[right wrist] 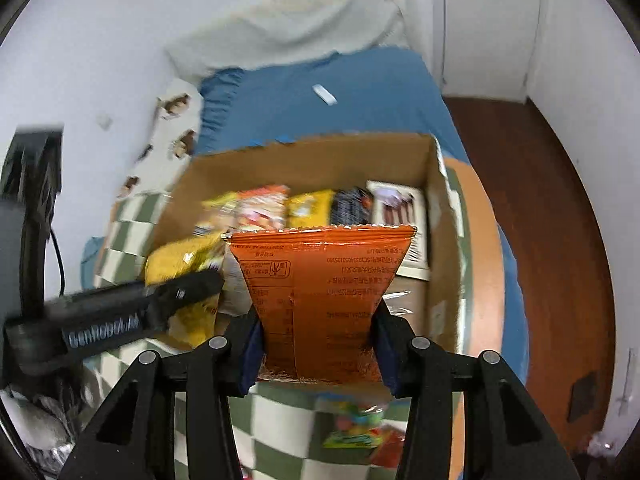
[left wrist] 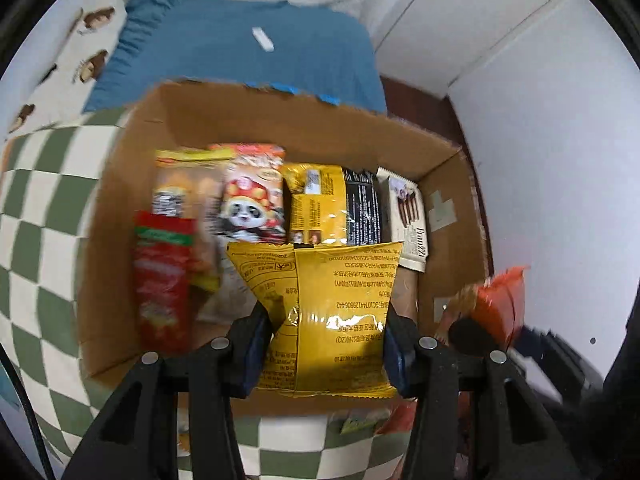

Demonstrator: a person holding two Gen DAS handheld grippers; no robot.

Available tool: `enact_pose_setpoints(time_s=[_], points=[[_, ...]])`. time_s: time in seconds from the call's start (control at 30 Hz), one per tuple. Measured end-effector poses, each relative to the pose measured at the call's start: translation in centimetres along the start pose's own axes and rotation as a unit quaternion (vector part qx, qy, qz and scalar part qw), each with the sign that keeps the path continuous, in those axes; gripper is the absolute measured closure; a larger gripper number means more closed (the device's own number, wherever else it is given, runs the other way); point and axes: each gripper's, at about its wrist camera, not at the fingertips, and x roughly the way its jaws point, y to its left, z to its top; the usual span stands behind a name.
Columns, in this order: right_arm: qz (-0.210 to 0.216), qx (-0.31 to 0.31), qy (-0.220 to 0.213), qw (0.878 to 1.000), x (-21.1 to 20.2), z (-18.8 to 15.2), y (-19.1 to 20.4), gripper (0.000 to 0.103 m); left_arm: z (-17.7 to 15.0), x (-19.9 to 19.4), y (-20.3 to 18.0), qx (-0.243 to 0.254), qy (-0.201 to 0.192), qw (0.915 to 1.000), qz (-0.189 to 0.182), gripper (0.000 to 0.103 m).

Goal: Organize snacks
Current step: 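Carry both bags into the box and open both tools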

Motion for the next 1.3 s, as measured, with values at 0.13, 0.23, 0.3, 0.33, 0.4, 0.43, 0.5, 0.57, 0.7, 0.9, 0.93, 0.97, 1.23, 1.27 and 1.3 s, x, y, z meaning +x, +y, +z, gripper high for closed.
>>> enact_pose_setpoints(time_s=[0.13,0.23,0.3,0.33,0.4,0.43,0.5,0.57,0.7,0.9,0.93,0.97,1.23,1.27,1.3], points=[[-0.007,0.007,0.03,0.999,2.9,0.2,-1.8,0.053,1.4,3.7,-0.8,-0.008,0.043,0.999,-0.002,0.057],[-0.004,0.009,0.045,0.999,4.6,0.1,-2.3,0.053,1.3,5.1,-1.2,-0.011,0.064,0.9979,-0.001,0.057],[-0.005,0.01,0.055,0.998,5.3,0.1,-2.7,0.053,1.3,5.8,-1.3,-0.012,0.077,0.9969,-0.002,0.057],[-0.004,0.011,0.059,0.998,5.5,0.0,-2.8,0.053,1.1,6.2,-1.4,-0.013,0.086,0.9963,-0.001,0.057],[0.0,0.016,0.072,0.997,6.2,-0.2,-3.1,0.052,1.0,6.6,-1.5,-0.009,0.092,0.9957,0.008,0.056],[0.0,0.018,0.08,0.997,6.5,-0.3,-3.2,0.051,0.8,6.7,-1.5,-0.005,0.092,0.9957,0.012,0.055],[0.005,0.021,0.092,0.996,6.5,-0.9,-3.3,0.036,0.7,6.8,-1.6,0.0,0.09,0.9958,0.014,0.04],[0.005,0.021,0.096,0.995,6.7,-1.1,-3.3,0.024,0.5,6.6,-1.5,0.005,0.084,0.9963,0.015,0.016],[-0.003,0.019,0.102,0.995,6.6,-1.3,-3.2,0.011,0.4,5.7,-1.1,0.01,0.072,0.9968,0.034,0.009],[-0.019,0.017,0.094,0.995,7.0,-1.4,-2.3,0.006,0.1,3.2,0.2,0.014,0.031,0.9971,0.068,0.009],[-0.02,0.018,0.092,0.995,7.0,-1.4,-2.3,0.006,0.0,2.8,0.4,0.019,0.024,0.9964,0.079,0.009],[-0.022,0.02,0.089,0.996,6.9,-1.4,-2.4,0.006,-0.1,2.5,0.5,0.026,0.018,0.9956,0.089,0.009],[-0.035,0.022,0.067,0.997,5.8,-1.7,-2.3,0.006,-1.4,0.8,2.5,0.031,-0.021,0.9908,0.13,0.009],[-0.034,0.022,0.063,0.997,5.6,-1.7,-2.2,0.006,-1.6,0.5,2.7,0.031,-0.025,0.9906,0.131,0.009],[-0.034,0.023,0.058,0.997,5.3,-1.8,-2.1,0.006,-1.7,0.4,2.6,0.032,-0.031,0.99,0.134,0.009]])
